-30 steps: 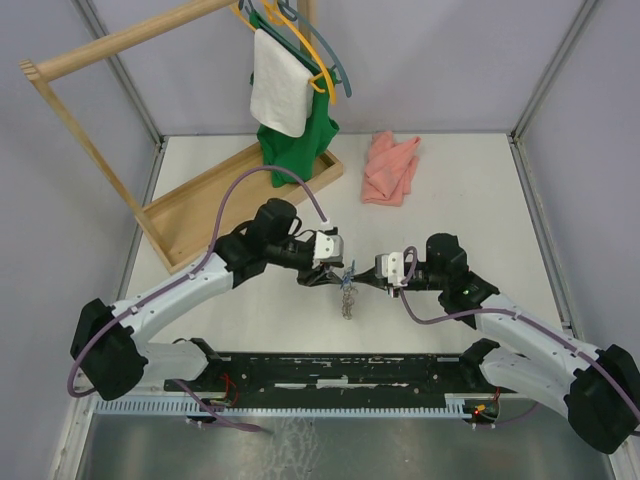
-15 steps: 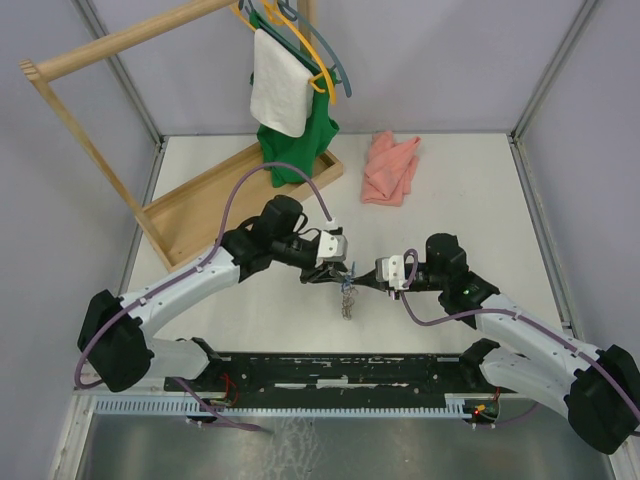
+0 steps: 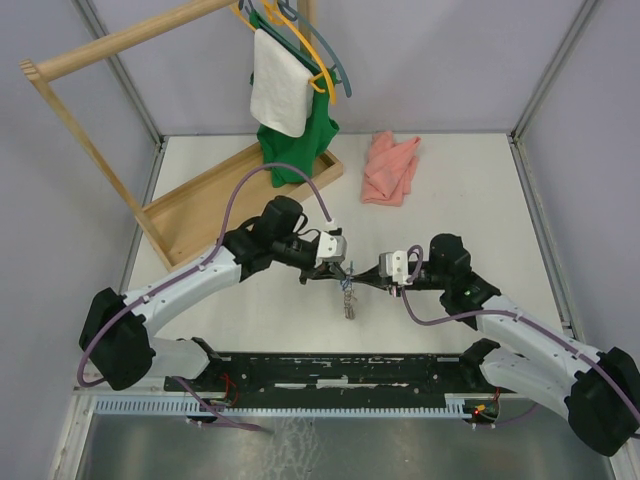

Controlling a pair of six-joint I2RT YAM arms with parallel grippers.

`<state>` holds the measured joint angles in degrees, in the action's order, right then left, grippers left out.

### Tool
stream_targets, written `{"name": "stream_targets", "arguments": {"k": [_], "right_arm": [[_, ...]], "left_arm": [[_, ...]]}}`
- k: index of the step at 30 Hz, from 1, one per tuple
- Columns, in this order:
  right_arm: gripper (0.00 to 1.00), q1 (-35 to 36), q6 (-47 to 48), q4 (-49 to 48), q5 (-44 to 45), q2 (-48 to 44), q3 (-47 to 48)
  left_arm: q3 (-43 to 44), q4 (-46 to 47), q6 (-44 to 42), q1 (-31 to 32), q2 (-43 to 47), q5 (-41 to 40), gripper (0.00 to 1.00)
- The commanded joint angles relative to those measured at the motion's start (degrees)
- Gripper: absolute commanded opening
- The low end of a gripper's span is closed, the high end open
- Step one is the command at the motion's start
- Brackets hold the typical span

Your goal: Put the keys on the keyring

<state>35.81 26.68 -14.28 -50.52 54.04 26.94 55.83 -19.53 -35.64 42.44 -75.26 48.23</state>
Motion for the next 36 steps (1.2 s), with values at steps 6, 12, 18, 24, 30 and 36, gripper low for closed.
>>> {"name": "stream_targets", "arguments": {"k": [6,12,18,24,30,36], "right_arm": [[0.01,-0.21,-11.78,-26.57,1.04,-0.93,-4.70],[0.01,-0.19,-14.43,-31.80,3.85,-1.16,-7.48],[0.01,-0.21,-14.33,-31.63,7.77,-2.60,-9.85],[0.01,-0.21,-12.45,-27.87,11.08,-4.08,-9.51],[0.01,-0.22,-12.52,-27.23,13.63,-3.89,-9.36],[0.01,-0.19,-12.79,-27.06,13.60,-3.83,-9.70]], "left_arm": [[-5.69,10.48,6.95,-0.07,-0.23,7.12,0.05],[-8.94,20.15,13.50,-0.07,-0.22,6.35,0.13],[-14.97,29.98,17.56,-0.07,4.15,-1.04,0.23],[-23.91,47.87,24.72,-0.07,8.32,-8.58,0.34],[-28.63,59.20,27.33,-0.10,10.75,-13.71,0.37],[-30.89,64.19,28.48,-0.07,10.66,-14.83,0.39]]}}
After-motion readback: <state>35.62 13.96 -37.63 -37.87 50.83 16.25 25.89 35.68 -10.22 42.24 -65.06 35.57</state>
